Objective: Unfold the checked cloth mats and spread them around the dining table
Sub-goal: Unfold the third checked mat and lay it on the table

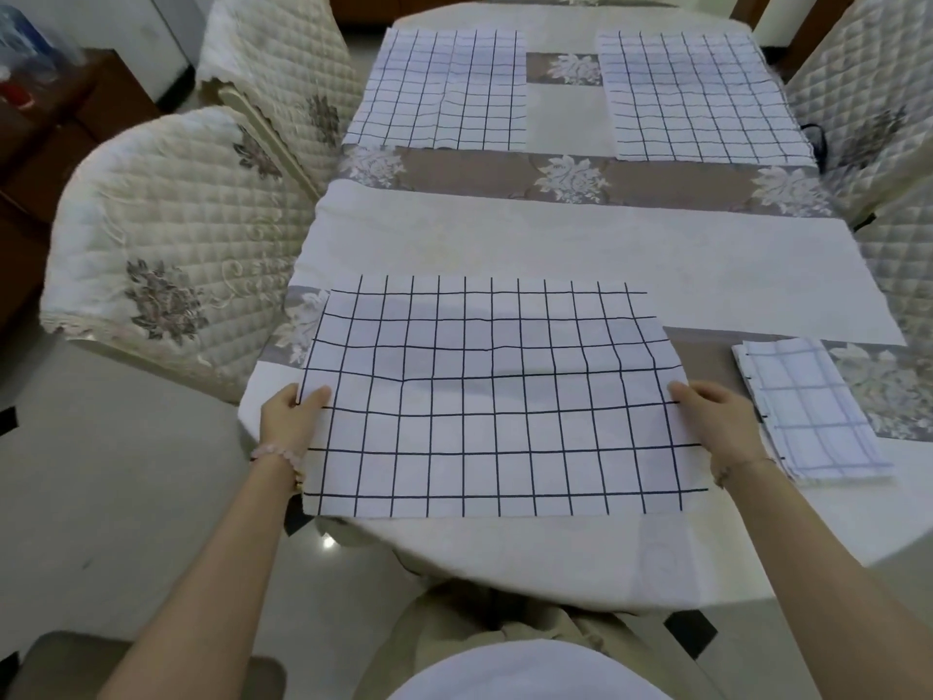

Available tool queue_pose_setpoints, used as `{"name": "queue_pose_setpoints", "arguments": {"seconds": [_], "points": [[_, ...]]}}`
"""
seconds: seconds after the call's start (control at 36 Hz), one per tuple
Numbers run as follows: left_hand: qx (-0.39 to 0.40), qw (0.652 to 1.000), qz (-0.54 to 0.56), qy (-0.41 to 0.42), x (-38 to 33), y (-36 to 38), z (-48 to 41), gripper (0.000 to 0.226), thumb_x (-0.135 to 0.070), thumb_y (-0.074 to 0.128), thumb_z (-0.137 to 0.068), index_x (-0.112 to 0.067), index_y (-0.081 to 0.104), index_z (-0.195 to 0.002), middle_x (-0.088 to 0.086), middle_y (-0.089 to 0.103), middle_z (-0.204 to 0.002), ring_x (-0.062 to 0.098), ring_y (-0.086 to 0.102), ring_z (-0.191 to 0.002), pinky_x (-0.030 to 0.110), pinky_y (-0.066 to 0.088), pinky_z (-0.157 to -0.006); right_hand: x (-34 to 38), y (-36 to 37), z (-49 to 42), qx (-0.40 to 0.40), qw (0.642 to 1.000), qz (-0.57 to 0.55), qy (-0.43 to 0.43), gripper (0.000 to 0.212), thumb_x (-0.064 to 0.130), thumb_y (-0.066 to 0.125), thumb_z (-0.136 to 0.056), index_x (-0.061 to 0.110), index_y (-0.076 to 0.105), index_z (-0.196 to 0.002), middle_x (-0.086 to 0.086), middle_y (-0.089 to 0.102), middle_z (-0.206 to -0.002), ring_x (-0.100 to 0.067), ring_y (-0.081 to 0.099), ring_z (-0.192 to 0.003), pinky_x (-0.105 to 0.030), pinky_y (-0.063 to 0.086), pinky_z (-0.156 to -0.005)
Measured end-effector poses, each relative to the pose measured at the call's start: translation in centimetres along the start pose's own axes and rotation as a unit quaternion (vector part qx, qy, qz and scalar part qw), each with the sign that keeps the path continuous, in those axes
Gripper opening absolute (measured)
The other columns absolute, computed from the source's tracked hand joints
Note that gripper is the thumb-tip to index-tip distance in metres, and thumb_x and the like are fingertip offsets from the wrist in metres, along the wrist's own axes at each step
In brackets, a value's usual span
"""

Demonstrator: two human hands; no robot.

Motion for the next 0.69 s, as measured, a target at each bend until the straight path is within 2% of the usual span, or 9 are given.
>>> {"name": "queue_pose_setpoints", "arguments": {"seconds": [0.06, 0.11, 0.22, 0.28, 0.33, 0.39, 0.5, 0.58, 0.69], "points": [[-0.012, 1.0, 0.01, 0.016, -0.7, -0.2, 1.2, 0.038, -0.016, 0.061, -0.086, -0.014, 0.035, -0.058, -0.001, 0.04, -0.053, 0.012, 0.04, -0.054, 0.019, 0.031, -0.051, -0.1, -0.1, 0.1, 0.005, 1.0, -0.006, -0.003, 0.013, 0.019, 0.062, -0.087, 0.007, 0.066, -0.09, -0.007, 0.061, -0.088, -0.018, 0.053, -0.08, -0.024, 0.042, -0.07], [-0.021, 0.999, 0.017, 0.038, -1.2, -0.4, 2.2, 0.04, -0.013, 0.06, -0.087, -0.015, 0.032, -0.059, 0.0, 0.031, -0.057, 0.01, 0.029, -0.054, 0.017, 0.023, -0.046, 0.1, -0.1, 0.2, 0.017, 1.0, -0.008, -0.017, 0.016, 0.02, 0.062, -0.087, 0.004, 0.067, -0.087, -0.008, 0.06, -0.085, -0.019, 0.05, -0.081, -0.027, 0.042, -0.072], [-0.041, 0.995, 0.057, 0.068, -2.0, -1.9, 4.6, 0.01, -0.02, 0.062, -0.086, -0.015, 0.053, -0.083, 0.007, 0.046, -0.081, 0.015, 0.041, -0.075, 0.023, 0.032, -0.059, 1.5, 0.2, 0.7, 0.058, 0.997, -0.026, -0.045, 0.017, 0.021, 0.061, -0.088, 0.011, 0.063, -0.075, -0.003, 0.055, -0.074, -0.017, 0.046, -0.075, -0.026, 0.037, -0.062], [-0.067, 0.993, 0.075, 0.068, -2.1, -2.9, 6.1, 0.012, -0.021, 0.062, -0.086, -0.016, 0.056, -0.078, 0.005, 0.052, -0.084, 0.015, 0.046, -0.078, 0.023, 0.037, -0.063, 2.5, 0.6, 0.9, 0.075, 0.995, -0.031, -0.057, 0.015, 0.023, 0.06, -0.088, 0.01, 0.067, -0.085, -0.005, 0.062, -0.084, -0.018, 0.051, -0.082, -0.03, 0.042, -0.071], [-0.099, 0.988, 0.097, 0.069, -2.2, -3.9, 7.9, 0.016, -0.018, 0.061, -0.087, -0.02, 0.058, -0.071, 0.002, 0.056, -0.081, 0.009, 0.049, -0.072, 0.018, 0.042, -0.061, 3.7, 1.3, 1.2, 0.098, 0.992, -0.027, -0.077, 0.019, 0.024, 0.06, -0.088, 0.008, 0.069, -0.091, -0.006, 0.065, -0.091, -0.018, 0.054, -0.087, -0.034, 0.043, -0.08], [-0.123, 0.983, 0.116, 0.072, -1.9, -5.0, 9.8, 0.014, -0.017, 0.06, -0.088, -0.019, 0.058, -0.074, 0.003, 0.055, -0.084, 0.011, 0.048, -0.073, 0.018, 0.041, -0.06, 4.9, 2.4, 1.7, 0.124, 0.987, -0.019, -0.097, 0.02, 0.024, 0.06, -0.088, 0.007, 0.069, -0.091, -0.007, 0.063, -0.09, -0.018, 0.053, -0.087, -0.033, 0.042, -0.079], [-0.176, 0.972, 0.142, 0.071, -0.1, -7.8, 13.8, 0.006, -0.02, 0.061, -0.087, -0.014, 0.06, -0.088, 0.008, 0.054, -0.086, 0.017, 0.047, -0.082, 0.028, 0.04, -0.067, 7.0, 5.5, 3.2, 0.186, 0.974, -0.017, -0.13, 0.028, 0.024, 0.061, -0.087, -0.004, 0.064, -0.089, -0.006, 0.055, -0.083, -0.015, 0.046, -0.082, -0.031, 0.035, -0.076], [-0.22, 0.962, 0.152, 0.052, 1.6, -9.5, 16.9, 0.011, -0.022, 0.06, -0.088, -0.015, 0.06, -0.08, 0.001, 0.058, -0.078, 0.012, 0.053, -0.072, 0.023, 0.044, -0.062, 8.5, 8.7, 5.3, 0.251, 0.954, -0.011, -0.163, 0.024, 0.021, 0.062, -0.087, -0.002, 0.061, -0.079, -0.004, 0.05, -0.076, -0.006, 0.045, -0.072, -0.024, 0.035, -0.07], [-0.277, 0.945, 0.17, 0.022, 4.3, -11.6, 20.6, 0.019, -0.019, 0.06, -0.089, -0.017, 0.055, -0.071, 0.001, 0.055, -0.069, 0.01, 0.052, -0.062, 0.024, 0.045, -0.057, 9.7, 13.1, 8.0, 0.311, 0.928, 0.004, -0.205, 0.016, 0.017, 0.062, -0.087, 0.002, 0.065, -0.083, -0.001, 0.055, -0.077, 0.0, 0.046, -0.061, 0.0, 0.036, -0.054]]}}
Point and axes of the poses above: each hand's wrist, its own z-axis away from the middle knuckle, its own y-axis out of the palm, x = y × z, the point moved 6 cm from there along -z, towards the middle knuckle
